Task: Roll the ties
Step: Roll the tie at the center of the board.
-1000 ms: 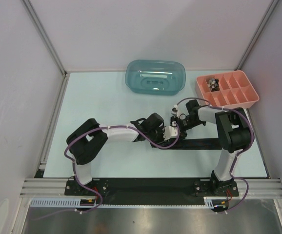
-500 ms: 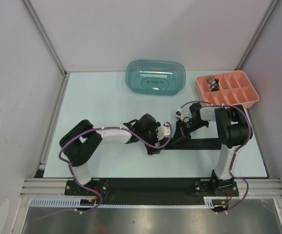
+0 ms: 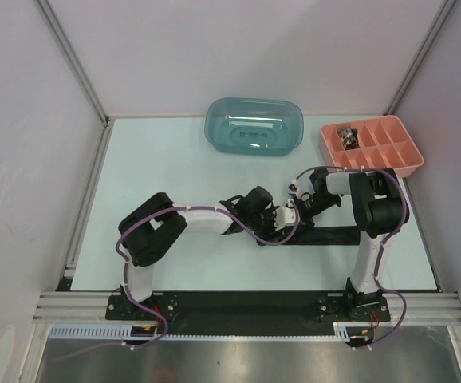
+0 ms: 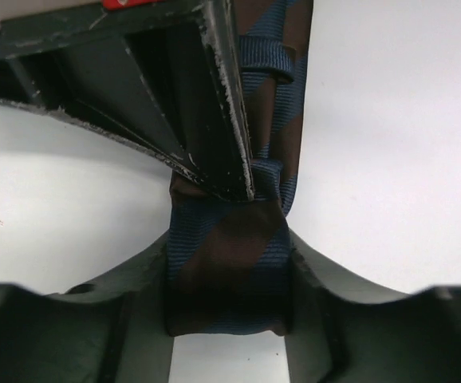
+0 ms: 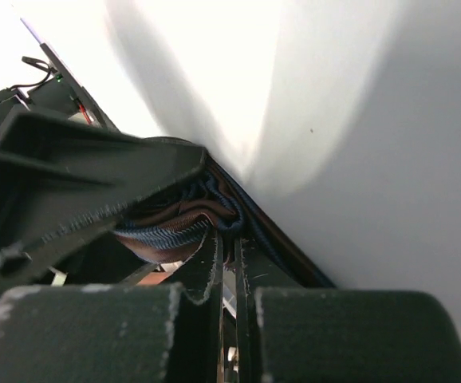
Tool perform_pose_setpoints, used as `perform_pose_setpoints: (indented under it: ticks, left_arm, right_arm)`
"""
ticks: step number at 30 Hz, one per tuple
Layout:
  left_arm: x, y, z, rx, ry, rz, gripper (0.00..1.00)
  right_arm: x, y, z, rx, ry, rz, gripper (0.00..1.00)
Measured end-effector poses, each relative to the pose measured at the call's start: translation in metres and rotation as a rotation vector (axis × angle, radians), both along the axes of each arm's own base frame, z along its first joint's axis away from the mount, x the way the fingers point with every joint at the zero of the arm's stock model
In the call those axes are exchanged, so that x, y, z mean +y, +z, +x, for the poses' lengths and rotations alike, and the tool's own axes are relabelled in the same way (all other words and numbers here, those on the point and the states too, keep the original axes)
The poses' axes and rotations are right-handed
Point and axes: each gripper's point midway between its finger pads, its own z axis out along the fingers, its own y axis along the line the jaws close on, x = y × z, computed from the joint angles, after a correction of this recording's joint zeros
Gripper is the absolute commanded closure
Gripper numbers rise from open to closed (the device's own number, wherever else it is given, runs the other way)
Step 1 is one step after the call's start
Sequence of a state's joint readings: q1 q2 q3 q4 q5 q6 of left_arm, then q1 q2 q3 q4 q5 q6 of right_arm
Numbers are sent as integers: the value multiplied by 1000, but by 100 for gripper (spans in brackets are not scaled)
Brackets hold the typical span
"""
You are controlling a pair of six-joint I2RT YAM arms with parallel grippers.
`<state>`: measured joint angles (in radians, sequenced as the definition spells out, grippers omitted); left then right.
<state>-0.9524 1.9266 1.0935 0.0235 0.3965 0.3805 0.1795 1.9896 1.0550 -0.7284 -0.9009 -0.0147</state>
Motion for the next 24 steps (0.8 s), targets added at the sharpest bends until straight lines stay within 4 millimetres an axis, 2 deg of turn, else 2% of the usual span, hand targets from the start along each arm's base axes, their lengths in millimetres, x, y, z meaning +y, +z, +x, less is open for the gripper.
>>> perform_pose_setpoints:
  ticks: [2,3,6,11,16,20,24]
  left_arm:
    - [0,0,-1,-6,-11,17,68]
    - [1,0,-1,-9,-16,25,74]
    - [5,1,-1,-7,-25,66,76]
    - [12,0,-1,-19,-24,124,76]
    - [13,-1,-2,-32,-13,156,69]
    - [13,-1,-2,-35,-7,167,67]
    - [13,-1,-2,-26,5,171,63]
  right_arm:
    - [1,0,0,8,0,-4,89]
    - [2,0,0,12,2,-7,76]
    - [6,2,1,14,12,-10,58]
    - [-1,13,8,-22,5,-7,55]
    - [-15,34,21,-100,-38,23,51]
    - [-6,50,21,-128,-37,84,51]
    - [8,46,8,-102,1,105,52]
